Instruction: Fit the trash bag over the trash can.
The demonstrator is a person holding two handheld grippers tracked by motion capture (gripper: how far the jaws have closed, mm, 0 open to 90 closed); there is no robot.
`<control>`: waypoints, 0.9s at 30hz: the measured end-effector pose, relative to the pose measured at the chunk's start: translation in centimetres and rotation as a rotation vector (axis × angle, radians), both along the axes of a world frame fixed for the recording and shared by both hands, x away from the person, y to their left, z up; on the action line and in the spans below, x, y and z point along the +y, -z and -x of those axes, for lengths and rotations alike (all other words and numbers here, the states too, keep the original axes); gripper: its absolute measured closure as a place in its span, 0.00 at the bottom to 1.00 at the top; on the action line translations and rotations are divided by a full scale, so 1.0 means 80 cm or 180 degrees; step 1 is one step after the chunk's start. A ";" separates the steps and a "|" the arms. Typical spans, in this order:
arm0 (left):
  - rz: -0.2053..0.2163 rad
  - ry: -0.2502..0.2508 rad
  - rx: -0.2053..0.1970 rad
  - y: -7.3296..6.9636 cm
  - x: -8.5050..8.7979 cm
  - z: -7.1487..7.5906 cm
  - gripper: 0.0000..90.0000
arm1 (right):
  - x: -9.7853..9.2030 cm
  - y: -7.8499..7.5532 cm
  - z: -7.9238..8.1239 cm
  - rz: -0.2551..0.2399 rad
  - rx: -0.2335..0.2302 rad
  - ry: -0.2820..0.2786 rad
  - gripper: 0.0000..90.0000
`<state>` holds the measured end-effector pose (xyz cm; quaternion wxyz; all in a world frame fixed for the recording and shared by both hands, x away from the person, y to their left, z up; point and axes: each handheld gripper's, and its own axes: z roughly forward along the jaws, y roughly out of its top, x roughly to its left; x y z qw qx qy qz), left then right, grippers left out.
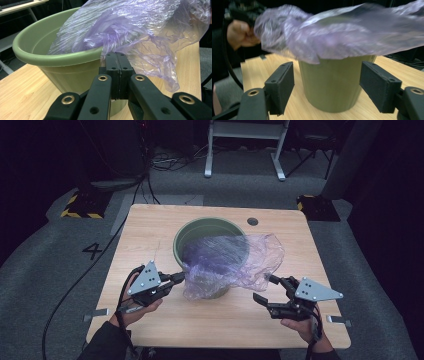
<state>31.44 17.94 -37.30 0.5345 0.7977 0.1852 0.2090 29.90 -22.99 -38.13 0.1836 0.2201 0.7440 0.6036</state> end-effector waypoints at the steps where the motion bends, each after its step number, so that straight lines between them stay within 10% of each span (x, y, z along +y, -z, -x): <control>1: -0.0006 -0.0002 0.0000 0.000 0.000 0.000 0.99 | -0.001 -0.001 -0.002 -0.0052 0.0017 0.0016 0.34; 13: -0.0059 -0.0023 -0.0034 0.001 -0.002 0.001 0.84 | 0.010 -0.008 -0.004 -0.0027 -0.0138 0.0020 0.96; 27: -0.0010 0.0161 -0.0083 -0.027 0.000 0.031 0.17 | 0.014 -0.006 -0.005 0.0065 -0.0202 0.0053 1.00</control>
